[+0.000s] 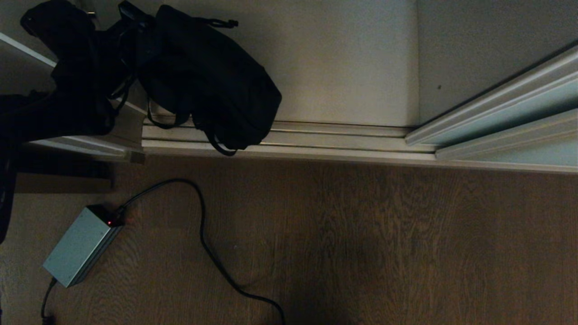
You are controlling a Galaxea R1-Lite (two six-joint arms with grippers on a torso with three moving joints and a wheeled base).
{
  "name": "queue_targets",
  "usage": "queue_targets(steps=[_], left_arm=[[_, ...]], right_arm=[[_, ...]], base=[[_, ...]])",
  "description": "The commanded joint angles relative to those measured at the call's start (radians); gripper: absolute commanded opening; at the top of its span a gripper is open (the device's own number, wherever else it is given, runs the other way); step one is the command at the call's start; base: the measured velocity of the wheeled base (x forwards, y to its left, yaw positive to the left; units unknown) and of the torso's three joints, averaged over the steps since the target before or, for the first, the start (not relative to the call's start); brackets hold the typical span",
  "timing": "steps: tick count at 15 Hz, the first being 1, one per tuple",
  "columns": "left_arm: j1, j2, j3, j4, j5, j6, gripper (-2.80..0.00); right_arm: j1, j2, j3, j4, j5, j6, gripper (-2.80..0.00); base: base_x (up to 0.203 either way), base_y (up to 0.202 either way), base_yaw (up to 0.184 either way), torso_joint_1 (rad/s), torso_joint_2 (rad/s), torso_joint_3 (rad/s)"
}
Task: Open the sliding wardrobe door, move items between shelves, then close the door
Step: Place the bag on the lower shelf
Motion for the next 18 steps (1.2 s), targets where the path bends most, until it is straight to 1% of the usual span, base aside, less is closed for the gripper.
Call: queue_targets(steps=[1,5,11,12,14,16,18], left_arm=[[-0.002,0.025,-0.001,-0.083,-0.003,0.017,-2.80],[-0.003,0.067,-0.001,-0.225,0.016,0.030,-2.80],[-0.001,0.154,-0.003,-0.228,0.017,0.033,-2.80],[-0.002,0.167,-0.003,-0.233,0.018,0.044,-2.80],[-0.007,0.176,-0.002,-0.243,0.033,0.107,-2.80],[-0.009,0.168,-0.003,-0.245,0.066,0.112,-2.80],[-0.009,0.165,-0.003,-0.247,0.067,0.112,-2.80]], right_arm=[[0.000,-0.003,0.000,0.000,0.000,0.000,-2.80],[0.000,-0.003,0.000,0.000,0.000,0.000,-2.80],[0.000,-0.003,0.000,0.000,0.000,0.000,-2.80],[0.000,-0.003,0.000,0.000,0.000,0.000,-2.80],[0.000,-0.003,0.000,0.000,0.000,0.000,-2.80],[0.000,-0.003,0.000,0.000,0.000,0.000,-2.80],[0.000,-0.003,0.000,0.000,0.000,0.000,-2.80]], base=[[0.000,0.000,0.000,0.000,0.00,0.000],[0.000,0.000,0.000,0.000,0.00,0.000],[0.000,0.000,0.000,0.000,0.00,0.000],[0.000,0.000,0.000,0.000,0.00,0.000],[0.000,0.000,0.000,0.000,0.00,0.000],[0.000,0.000,0.000,0.000,0.00,0.000],[0.000,0.000,0.000,0.000,0.00,0.000]])
